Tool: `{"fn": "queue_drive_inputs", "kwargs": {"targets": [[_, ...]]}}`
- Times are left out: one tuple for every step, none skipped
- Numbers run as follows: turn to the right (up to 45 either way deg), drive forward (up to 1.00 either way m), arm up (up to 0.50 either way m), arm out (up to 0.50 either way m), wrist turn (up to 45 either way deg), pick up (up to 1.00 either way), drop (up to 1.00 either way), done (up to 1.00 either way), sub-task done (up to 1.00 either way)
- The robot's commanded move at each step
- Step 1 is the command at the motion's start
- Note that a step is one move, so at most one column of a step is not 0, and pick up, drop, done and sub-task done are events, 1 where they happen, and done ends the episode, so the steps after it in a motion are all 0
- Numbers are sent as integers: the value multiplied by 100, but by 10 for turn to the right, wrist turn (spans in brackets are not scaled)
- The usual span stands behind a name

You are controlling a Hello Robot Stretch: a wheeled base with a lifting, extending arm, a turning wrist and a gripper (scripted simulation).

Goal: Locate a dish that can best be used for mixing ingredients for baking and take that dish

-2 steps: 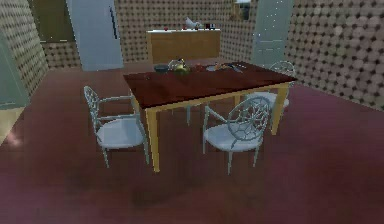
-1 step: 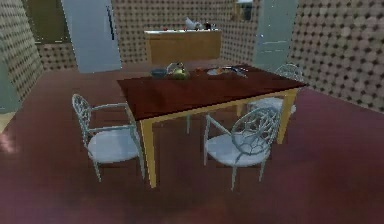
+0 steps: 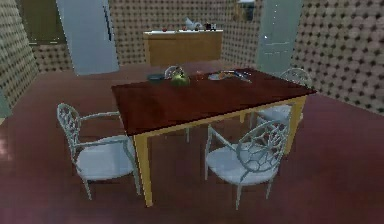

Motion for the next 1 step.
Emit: {"fn": "queue_drive_inputs", "kwargs": {"targets": [[-450, 0, 0, 0, 0, 0, 0, 0, 0]]}}
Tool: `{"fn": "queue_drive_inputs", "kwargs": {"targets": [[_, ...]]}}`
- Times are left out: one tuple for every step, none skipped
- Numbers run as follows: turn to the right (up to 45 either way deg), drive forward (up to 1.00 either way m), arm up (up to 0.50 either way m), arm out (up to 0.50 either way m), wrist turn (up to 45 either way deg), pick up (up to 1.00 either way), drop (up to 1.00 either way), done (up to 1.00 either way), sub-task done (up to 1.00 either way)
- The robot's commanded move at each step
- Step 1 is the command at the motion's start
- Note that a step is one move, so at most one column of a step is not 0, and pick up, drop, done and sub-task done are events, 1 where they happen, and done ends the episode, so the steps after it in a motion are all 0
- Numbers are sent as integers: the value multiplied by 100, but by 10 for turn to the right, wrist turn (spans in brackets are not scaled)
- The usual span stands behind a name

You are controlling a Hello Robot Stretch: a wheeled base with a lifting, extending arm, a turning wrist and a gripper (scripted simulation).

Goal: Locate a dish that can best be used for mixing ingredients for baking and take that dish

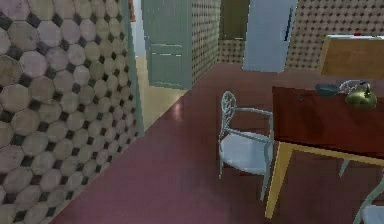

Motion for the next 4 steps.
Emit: {"fn": "queue_drive_inputs", "kwargs": {"targets": [[-90, 0, 0, 0, 0, 0, 0, 0, 0], [0, 100, 0, 0, 0, 0, 0, 0, 0], [-30, 0, 0, 0, 0, 0, 0, 0, 0], [0, 50, 0, 0, 0, 0, 0, 0, 0]]}}
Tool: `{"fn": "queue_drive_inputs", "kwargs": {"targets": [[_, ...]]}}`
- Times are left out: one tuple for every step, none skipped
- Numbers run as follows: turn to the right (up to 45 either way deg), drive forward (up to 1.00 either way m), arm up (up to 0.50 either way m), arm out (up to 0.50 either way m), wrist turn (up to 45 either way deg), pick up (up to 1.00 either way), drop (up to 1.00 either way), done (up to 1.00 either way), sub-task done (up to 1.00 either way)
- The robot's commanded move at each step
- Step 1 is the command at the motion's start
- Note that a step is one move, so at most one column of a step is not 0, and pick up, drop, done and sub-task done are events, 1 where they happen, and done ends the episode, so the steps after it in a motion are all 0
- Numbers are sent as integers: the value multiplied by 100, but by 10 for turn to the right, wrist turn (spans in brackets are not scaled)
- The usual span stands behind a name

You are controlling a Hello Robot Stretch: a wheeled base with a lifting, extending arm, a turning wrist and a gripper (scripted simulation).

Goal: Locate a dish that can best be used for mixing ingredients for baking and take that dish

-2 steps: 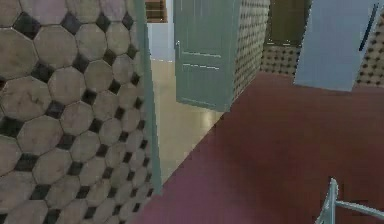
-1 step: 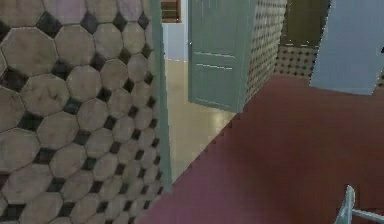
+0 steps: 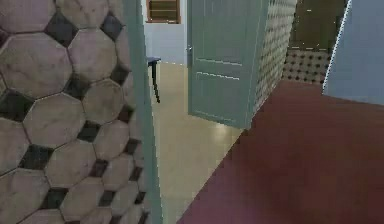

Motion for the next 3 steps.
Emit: {"fn": "queue_drive_inputs", "kwargs": {"targets": [[360, 0, 0, 0, 0, 0, 0, 0, 0], [0, 45, 0, 0, 0, 0, 0, 0, 0], [-150, 0, 0, 0, 0, 0, 0, 0, 0]]}}
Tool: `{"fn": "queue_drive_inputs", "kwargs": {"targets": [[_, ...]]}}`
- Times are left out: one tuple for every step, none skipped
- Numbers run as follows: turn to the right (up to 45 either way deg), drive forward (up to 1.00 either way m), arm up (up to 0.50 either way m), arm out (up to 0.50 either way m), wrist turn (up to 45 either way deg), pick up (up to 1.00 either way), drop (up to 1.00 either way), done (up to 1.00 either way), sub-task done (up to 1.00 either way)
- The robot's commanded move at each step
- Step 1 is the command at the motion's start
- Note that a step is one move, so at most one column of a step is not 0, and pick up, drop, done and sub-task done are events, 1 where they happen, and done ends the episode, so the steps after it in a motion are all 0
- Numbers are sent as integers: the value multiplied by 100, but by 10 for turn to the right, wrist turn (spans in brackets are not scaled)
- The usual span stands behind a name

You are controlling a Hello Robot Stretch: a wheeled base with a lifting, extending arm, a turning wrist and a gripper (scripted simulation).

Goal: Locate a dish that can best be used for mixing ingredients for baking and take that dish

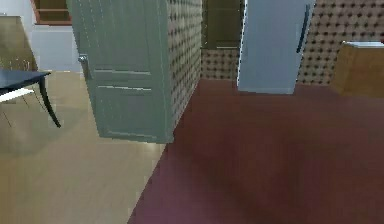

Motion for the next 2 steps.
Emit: {"fn": "queue_drive_inputs", "kwargs": {"targets": [[450, 0, 0, 0, 0, 0, 0, 0, 0], [60, 0, 0, 0, 0, 0, 0, 0, 0]]}}
